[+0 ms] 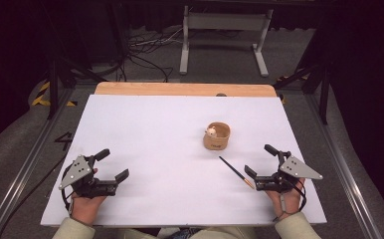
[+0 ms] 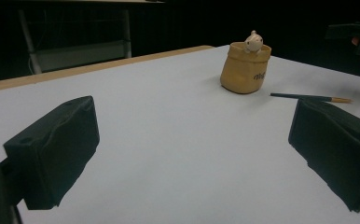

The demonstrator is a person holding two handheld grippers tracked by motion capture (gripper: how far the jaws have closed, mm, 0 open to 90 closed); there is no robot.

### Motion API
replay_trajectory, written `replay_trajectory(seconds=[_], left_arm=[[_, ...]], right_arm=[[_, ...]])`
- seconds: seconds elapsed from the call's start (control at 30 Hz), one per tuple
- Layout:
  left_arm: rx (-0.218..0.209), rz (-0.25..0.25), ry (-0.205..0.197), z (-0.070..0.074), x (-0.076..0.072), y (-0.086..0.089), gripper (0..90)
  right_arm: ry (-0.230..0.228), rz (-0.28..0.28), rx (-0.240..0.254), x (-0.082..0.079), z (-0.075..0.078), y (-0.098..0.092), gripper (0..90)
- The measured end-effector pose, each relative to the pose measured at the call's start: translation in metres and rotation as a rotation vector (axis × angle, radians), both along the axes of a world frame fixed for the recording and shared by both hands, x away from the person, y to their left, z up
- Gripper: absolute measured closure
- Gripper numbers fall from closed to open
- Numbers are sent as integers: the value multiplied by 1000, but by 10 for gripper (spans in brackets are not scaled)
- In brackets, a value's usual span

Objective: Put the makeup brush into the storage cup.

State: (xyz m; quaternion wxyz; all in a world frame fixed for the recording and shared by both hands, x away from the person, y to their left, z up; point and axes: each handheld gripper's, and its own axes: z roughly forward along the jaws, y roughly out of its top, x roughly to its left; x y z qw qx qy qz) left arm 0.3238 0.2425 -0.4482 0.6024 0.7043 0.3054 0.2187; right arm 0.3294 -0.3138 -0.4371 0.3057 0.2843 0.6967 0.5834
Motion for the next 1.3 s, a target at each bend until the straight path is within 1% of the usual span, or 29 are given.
replay_trajectory(seconds=[0.07, 0.17, 0.2, 0.27, 0.43, 0.47, 0.5, 0.53, 0.63, 0.7, 0.77, 0.83, 0.87, 0.9, 0.97, 1.03, 1.1, 1.13, 1.17, 1.2, 1.23, 1.3], left_arm=[[-8, 0, 1, 1, 0, -1, 20], [1, -1, -4, 2, 0, -2, 15], [-2, -2, -2, 2, -1, -3, 15], [-4, -5, -3, 2, -1, -4, 13], [-12, -2, 5, 3, -1, -3, 8], [-4, -3, 3, 3, -1, -4, 8], [-1, -3, 0, 3, -1, -5, 8], [2, -5, 0, 4, -2, -5, 8], [7, -16, -3, 4, -2, -7, 9], [8, -20, -2, 4, -2, -7, 11], [13, -17, -2, 3, -1, -8, 14], [14, -19, -2, 4, -1, -8, 15], [18, -22, -3, 4, -1, -8, 15], [17, -21, -4, 4, -1, -8, 15], [25, -25, -5, 4, -2, -9, 17], [26, -23, -4, 4, -2, -9, 18], [30, -25, -2, 4, -2, -8, 19], [23, -20, -2, 4, -2, -8, 21], [23, -20, -1, 4, -2, -8, 21], [29, -25, -1, 4, -2, -9, 21], [35, -26, -7, 4, -2, -9, 22], [31, -26, -7, 4, -3, -10, 22]], right_arm=[[-2, 3, 0, 0, 0, 0, 0], [-3, 8, 6, -1, 0, 0, 0], [-3, 8, 5, -1, 0, 0, 0], [0, 12, 18, -1, 0, 0, 0], [0, 15, 30, -1, 1, -1, 0], [7, 22, 43, 0, 1, -2, 0], [18, 37, 67, 1, 1, -3, 0], [35, 46, 84, 2, 1, -3, 0], [46, 63, 58, 4, 1, 0, 0], [39, 71, 47, 5, 4, 4, 0], [47, 96, 62, 7, 10, 9, 0], [42, 110, 62, 8, 13, 14, 0], [36, 122, 52, 10, 15, 17, 0], [36, 122, 52, 10, 15, 17, 0], [32, 142, 42, 13, 18, 26, 0], [34, 146, 42, 14, 18, 27, 0], [34, 155, 32, 16, 20, 33, 0], [56, 145, -11, 18, 21, 38, 0], [64, 144, -24, 19, 21, 41, 0], [64, 153, -25, 19, 22, 43, 0], [69, 154, -38, 20, 23, 45, 0], [72, 162, -57, 20, 25, 47, 0]])
